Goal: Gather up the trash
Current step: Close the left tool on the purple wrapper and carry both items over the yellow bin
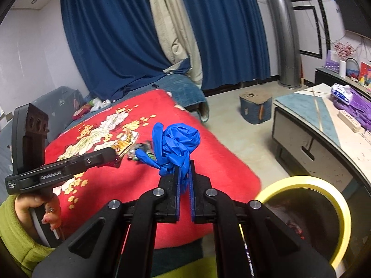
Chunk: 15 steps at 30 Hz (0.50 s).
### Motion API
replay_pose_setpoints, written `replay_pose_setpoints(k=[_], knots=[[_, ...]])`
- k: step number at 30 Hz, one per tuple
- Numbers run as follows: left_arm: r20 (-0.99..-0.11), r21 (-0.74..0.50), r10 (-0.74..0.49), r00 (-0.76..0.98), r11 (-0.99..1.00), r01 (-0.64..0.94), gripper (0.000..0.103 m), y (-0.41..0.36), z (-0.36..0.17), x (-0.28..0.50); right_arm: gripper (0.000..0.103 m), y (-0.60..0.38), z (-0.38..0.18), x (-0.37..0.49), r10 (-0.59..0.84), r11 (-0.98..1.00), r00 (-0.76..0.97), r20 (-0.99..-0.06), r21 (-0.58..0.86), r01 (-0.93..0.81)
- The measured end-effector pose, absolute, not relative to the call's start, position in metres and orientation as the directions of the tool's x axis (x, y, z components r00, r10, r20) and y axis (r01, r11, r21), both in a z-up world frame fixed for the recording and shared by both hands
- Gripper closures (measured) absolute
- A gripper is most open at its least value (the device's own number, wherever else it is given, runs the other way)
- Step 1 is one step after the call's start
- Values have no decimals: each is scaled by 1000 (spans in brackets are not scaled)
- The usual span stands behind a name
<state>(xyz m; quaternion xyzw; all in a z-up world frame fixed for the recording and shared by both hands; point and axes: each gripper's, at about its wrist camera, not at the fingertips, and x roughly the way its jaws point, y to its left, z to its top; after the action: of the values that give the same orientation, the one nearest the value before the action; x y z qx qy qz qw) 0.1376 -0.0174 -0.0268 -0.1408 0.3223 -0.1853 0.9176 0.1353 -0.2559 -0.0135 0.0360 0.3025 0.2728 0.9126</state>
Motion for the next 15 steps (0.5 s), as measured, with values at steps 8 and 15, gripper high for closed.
replay_pose_setpoints(k=[8,15], knots=[[-545,-363,-488,682,871,332,86,-56,-29,137,97,-303,-21,135,450,892,711,-540,233,-387],[-551,-346,-523,650,852,392,86,-90,-31,138,97,-337,-28,133,395,918,741,-544,248,-308]])
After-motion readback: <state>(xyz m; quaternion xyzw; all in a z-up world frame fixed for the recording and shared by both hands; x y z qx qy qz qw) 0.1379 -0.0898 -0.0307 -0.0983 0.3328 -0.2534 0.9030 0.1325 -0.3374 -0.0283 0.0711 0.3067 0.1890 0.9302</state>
